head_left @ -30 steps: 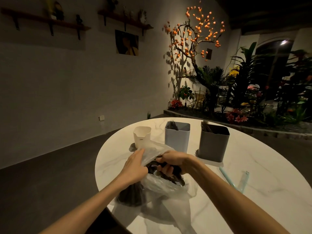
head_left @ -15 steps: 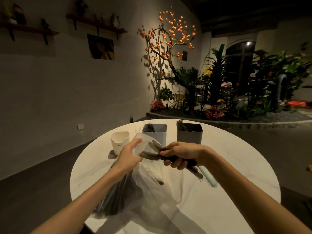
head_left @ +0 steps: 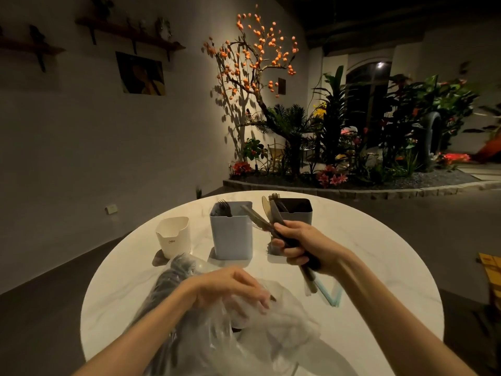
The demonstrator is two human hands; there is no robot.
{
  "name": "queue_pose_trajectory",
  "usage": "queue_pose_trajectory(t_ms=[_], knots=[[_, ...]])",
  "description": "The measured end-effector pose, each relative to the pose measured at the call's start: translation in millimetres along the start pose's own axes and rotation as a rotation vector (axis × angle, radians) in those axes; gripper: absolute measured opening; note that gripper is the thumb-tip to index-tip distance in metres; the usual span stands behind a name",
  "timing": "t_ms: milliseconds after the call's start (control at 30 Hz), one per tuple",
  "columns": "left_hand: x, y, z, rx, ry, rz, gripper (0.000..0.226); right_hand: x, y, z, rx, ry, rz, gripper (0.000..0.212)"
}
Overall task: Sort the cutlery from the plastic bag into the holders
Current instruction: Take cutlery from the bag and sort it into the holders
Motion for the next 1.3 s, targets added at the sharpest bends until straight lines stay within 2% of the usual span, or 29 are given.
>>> queue_pose_trajectory(t_ms=[67,133,167,267,333,400,467,533,600,667,733,800,933,1200,1267,1300], knots=[[11,-14,0,-0.08,0.158,0.26,0.036,-3,-13,14,0.049,0.026,0.078,0.025],[31,-33,-11,-0.098,0.509,0.552,0.057,-7,-25,29,0.126,0.093,0.145,0.029],[37,-43,-15,-0.103,0.618,0.617,0.064,-9,-31,36,0.159,0.129,0.172,0.031],[29,-65,-13,-0.086,0.66,0.571,0.053,-19,-46,56,0.21,0.242,0.227,0.027],[18,-76,-15,-0.037,0.697,0.548,0.054,-22,-56,70,0.209,0.392,0.3,0.02],[16,-90,-30,0.03,0.747,0.61,0.058,-24,-63,83,0.226,0.504,0.367,0.019],[18,-101,-45,0.082,0.795,0.62,0.044,-22,-69,96,0.268,0.553,0.425,0.019],[18,-109,-58,0.109,0.84,0.552,0.043,-17,-72,103,0.278,0.519,0.451,0.016],[17,-115,-71,0.093,0.994,0.495,0.047,-13,-76,104,0.261,0.437,0.423,0.014],[16,-116,-77,0.05,1.073,0.452,0.041,-10,-75,103,0.23,0.329,0.385,0.014],[14,-116,-76,0.01,1.05,0.459,0.037,-7,-74,103,0.212,0.218,0.372,0.018],[13,-117,-78,0.036,1.012,0.536,0.035,-4,-74,103,0.214,0.172,0.392,0.024],[19,-113,-79,0.018,1.015,0.604,0.032,11,-80,108,0.295,0.273,0.543,0.022],[22,-107,-77,0.016,0.917,0.601,0.028,13,-77,107,0.356,0.3,0.597,0.022],[20,-105,-74,0.022,0.963,0.579,0.03,16,-72,102,0.384,0.298,0.702,0.026],[19,-105,-72,0.015,0.98,0.559,0.03,21,-69,98,0.406,0.306,0.807,0.028]])
Point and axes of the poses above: each hand's wrist, its own y-axis away from the middle knuckle, its own x-axis out of the back of the hand, z = x × y, the point moved 4 cm from there along -y, towards the middle knuckle, and after that the axes turned 10 degrees about z, right-handed, at the moved point
